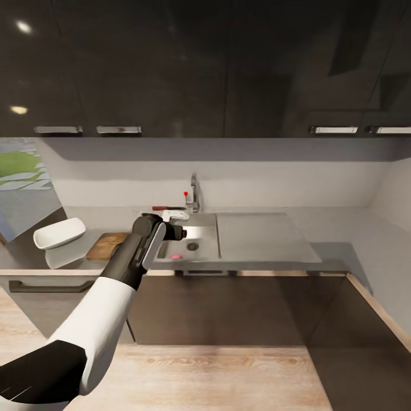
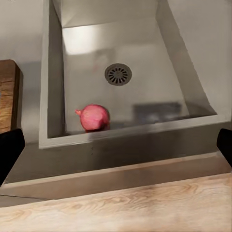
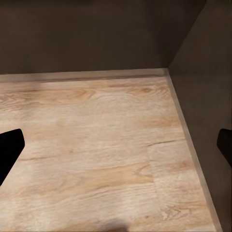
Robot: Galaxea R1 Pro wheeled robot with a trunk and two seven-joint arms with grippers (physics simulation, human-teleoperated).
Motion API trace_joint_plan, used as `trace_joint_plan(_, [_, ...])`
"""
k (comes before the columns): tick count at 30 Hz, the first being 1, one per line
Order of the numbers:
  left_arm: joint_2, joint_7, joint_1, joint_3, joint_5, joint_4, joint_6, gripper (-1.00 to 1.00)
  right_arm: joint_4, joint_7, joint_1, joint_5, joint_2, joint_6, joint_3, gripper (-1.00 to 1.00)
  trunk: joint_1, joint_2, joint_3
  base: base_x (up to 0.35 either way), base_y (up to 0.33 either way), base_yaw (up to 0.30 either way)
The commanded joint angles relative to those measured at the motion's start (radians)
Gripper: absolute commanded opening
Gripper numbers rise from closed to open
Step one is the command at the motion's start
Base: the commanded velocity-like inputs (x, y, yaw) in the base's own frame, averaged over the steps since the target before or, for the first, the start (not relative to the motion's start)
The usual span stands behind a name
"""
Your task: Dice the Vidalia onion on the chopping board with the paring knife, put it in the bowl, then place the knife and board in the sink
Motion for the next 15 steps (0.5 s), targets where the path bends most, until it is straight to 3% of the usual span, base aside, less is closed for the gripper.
trace_joint_plan(1, [0.0,0.01,-0.001,-0.001,0.01,0.006,0.003,1.0,-0.001,-0.005,0.0,0.005,0.0,0.0,0.0,1.0,0.001,-0.002,-0.002,0.279,-0.174,0.0])
trace_joint_plan(9, [0.002,0.012,-0.001,0.0,0.009,0.071,0.002,1.0,0.001,-0.005,0.0,0.004,0.0,0.0,0.0,1.0,0.001,-0.002,-0.01,0.267,-0.109,0.0])
trace_joint_plan(15, [0.004,0.012,-0.001,0.002,0.009,0.103,0.002,1.0,0.001,-0.005,0.0,0.004,0.0,0.0,0.0,1.0,0.001,-0.002,-0.02,0.104,-0.006,0.0])
